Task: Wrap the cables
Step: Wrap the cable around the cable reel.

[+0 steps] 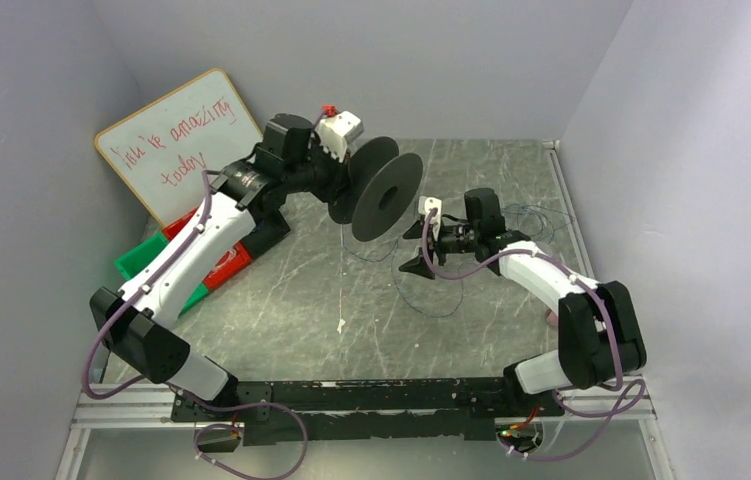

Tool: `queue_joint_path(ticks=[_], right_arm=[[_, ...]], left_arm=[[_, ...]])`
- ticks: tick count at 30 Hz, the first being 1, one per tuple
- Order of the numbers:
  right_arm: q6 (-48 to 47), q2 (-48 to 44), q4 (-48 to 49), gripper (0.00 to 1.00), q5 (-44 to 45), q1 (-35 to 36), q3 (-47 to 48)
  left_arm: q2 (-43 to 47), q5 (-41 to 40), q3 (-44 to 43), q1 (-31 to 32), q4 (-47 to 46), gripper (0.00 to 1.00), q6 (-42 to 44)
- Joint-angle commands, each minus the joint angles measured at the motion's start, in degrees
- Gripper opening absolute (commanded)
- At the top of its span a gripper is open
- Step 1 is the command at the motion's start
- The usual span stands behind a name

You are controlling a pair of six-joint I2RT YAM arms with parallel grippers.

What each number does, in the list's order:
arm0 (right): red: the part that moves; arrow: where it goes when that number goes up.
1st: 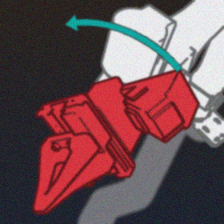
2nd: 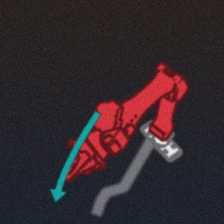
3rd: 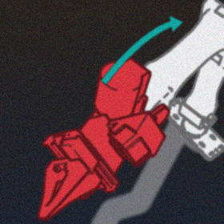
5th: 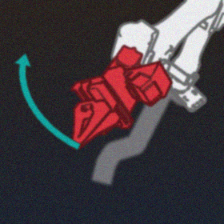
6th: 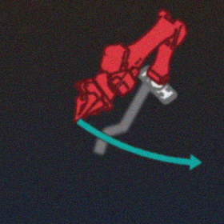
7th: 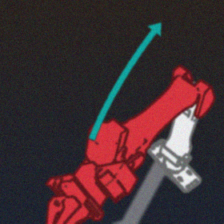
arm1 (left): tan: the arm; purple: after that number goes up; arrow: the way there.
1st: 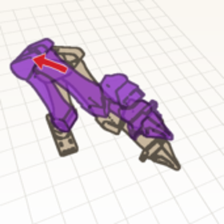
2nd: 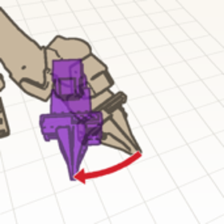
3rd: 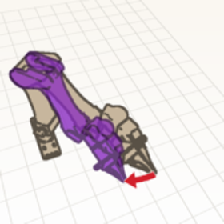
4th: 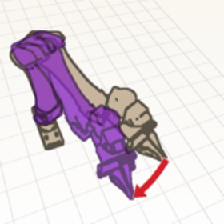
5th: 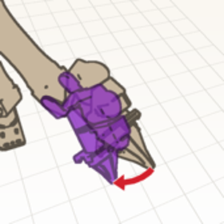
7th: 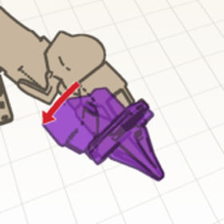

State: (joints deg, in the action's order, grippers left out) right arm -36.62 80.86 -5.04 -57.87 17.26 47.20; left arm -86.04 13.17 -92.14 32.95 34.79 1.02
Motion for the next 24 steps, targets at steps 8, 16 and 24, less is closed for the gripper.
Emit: queue_joint_path(ticks=[8,16,24], right_arm=[[10.63,3.61,25.44,0.84,2.02,2.21,-2.56],[11.56,9.00,24.88,0.29,-4.24,2.89,0.22],[21.22,9.75,14.78,0.00,-7.90,-6.36,5.67]], left_arm=[[5.26,15.07,-4.68,-4.47,-2.98,0.02,-5.63],[5.64,18.28,-6.62,-6.79,-2.28,0.02,-7.66],[8.96,14.00,-3.67,-8.06,-1.35,0.02,-3.01]])
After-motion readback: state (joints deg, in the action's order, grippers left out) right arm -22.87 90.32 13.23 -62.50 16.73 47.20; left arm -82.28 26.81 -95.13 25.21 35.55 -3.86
